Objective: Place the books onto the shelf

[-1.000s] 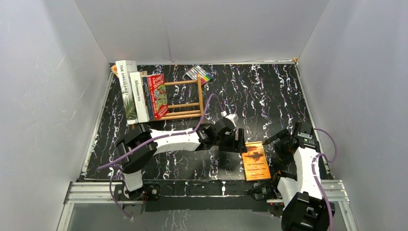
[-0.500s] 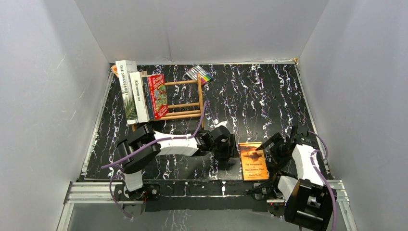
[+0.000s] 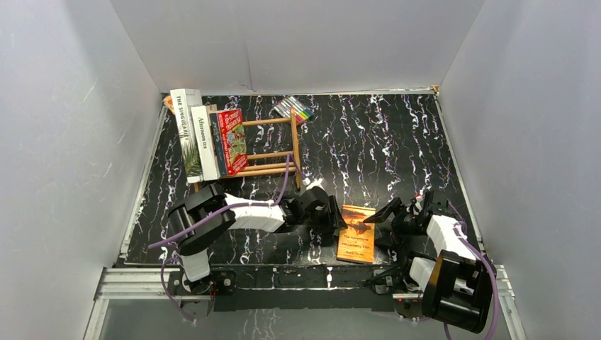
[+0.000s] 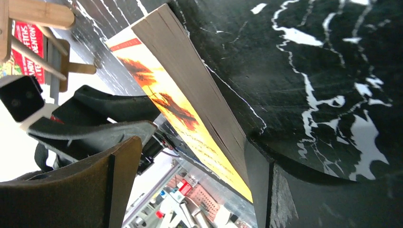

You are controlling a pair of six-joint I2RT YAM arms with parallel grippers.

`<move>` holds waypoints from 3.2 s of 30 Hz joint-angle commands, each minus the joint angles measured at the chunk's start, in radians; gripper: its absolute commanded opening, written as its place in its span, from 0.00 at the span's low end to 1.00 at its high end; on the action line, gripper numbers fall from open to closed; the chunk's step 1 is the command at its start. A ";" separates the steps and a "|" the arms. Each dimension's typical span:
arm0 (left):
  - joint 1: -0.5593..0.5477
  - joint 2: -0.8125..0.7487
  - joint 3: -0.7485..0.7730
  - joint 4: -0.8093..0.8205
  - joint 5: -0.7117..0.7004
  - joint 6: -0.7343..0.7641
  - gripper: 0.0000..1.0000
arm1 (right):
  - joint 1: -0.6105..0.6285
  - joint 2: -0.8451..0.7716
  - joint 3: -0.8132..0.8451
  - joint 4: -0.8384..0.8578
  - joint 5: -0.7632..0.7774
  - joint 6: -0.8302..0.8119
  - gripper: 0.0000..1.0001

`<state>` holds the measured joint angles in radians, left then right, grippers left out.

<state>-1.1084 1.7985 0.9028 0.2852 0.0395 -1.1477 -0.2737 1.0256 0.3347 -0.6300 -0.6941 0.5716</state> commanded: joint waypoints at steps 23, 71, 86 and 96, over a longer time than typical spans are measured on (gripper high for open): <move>0.087 -0.041 -0.061 0.167 0.162 0.036 0.45 | 0.430 -0.120 0.173 -0.027 0.541 0.069 0.67; 0.085 0.035 0.009 -0.064 0.106 0.055 0.24 | 0.515 -0.141 0.155 0.032 0.319 0.032 0.61; 0.085 0.038 0.021 -0.087 0.097 0.061 0.24 | 0.515 -0.184 0.199 -0.011 0.359 0.005 0.31; 0.084 0.029 0.022 -0.086 0.099 0.058 0.24 | 0.516 -0.182 0.079 0.196 0.118 0.089 0.52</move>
<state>-1.0241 1.8439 0.9176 0.2790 0.1898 -1.1038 0.2359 0.8459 0.4496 -0.5568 -0.4263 0.6075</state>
